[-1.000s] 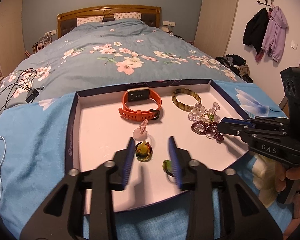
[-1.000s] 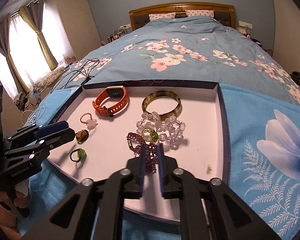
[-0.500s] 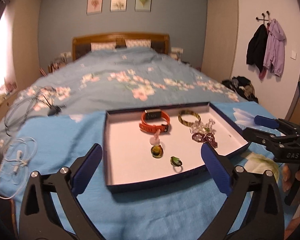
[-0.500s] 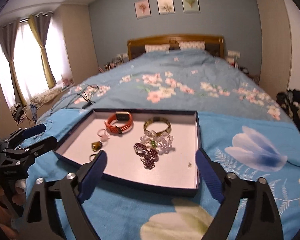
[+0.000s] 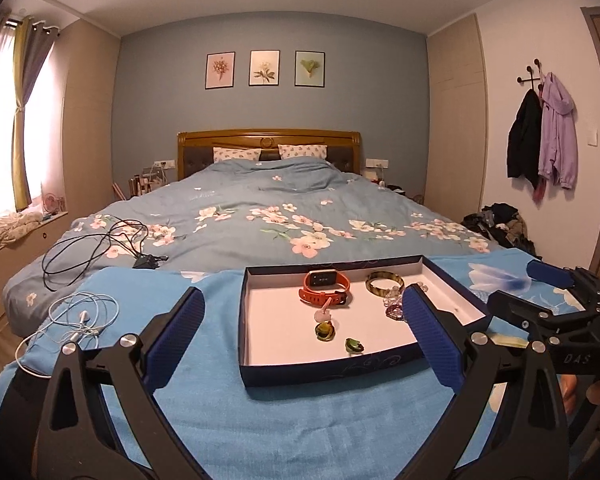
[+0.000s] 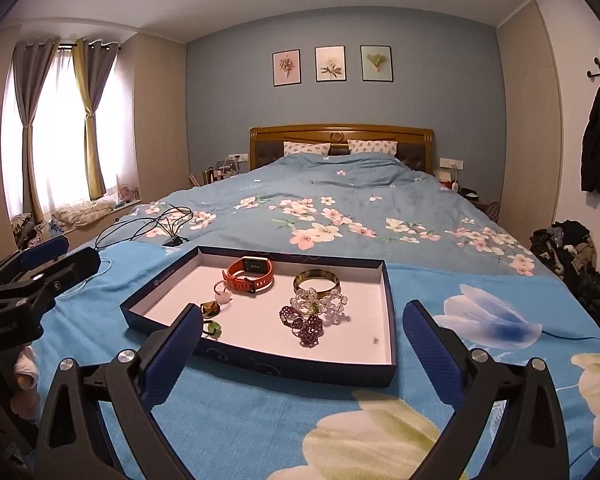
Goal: Organize jewelry
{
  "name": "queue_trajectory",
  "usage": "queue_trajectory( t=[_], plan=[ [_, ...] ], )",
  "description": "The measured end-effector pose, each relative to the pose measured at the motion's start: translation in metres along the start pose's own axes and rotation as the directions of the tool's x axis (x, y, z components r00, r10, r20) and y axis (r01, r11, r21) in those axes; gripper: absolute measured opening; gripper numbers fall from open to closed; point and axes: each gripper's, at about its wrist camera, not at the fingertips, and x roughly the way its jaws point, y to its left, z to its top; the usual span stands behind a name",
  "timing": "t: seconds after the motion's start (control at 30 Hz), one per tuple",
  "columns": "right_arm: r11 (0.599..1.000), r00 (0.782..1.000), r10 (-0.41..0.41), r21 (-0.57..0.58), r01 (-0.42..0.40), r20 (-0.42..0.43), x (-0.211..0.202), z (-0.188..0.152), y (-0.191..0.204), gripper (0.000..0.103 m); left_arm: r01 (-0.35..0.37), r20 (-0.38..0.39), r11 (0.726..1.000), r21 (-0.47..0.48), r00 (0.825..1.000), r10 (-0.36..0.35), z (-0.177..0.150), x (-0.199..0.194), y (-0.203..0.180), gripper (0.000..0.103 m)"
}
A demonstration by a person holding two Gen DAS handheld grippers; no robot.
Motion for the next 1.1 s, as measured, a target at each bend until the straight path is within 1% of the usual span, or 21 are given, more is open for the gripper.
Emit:
queue_trajectory(
  t=[0.27, 0.4, 0.6, 1.1],
  plan=[
    [1.000, 1.000, -0.016, 0.013, 0.016, 0.026, -0.008, -0.002, -0.001, 0.097, -0.014, 0.040, 1.000, -0.023, 0.999, 0.015, -0.002, -0.015, -0.001, 0.097],
    [1.000, 0.999, -0.022, 0.014, 0.022, 0.045, -0.014, 0.001, -0.001, 0.097, -0.034, 0.048, 0.999, -0.017, 0.998, 0.034, -0.005, -0.022, -0.004, 0.097],
    [1.000, 0.998, -0.027, 0.006, 0.027, 0.062, -0.021, 0.000, 0.002, 0.097, -0.060, 0.083, 0.998, -0.003, 0.995, 0.060, -0.004, -0.030, -0.008, 0.097],
    [1.000, 0.997, -0.027, 0.000, 0.027, 0.076, -0.025, 0.001, 0.005, 0.097, -0.068, 0.085, 0.998, -0.010, 0.994, 0.069, -0.004, -0.037, -0.010, 0.097]
  ],
)
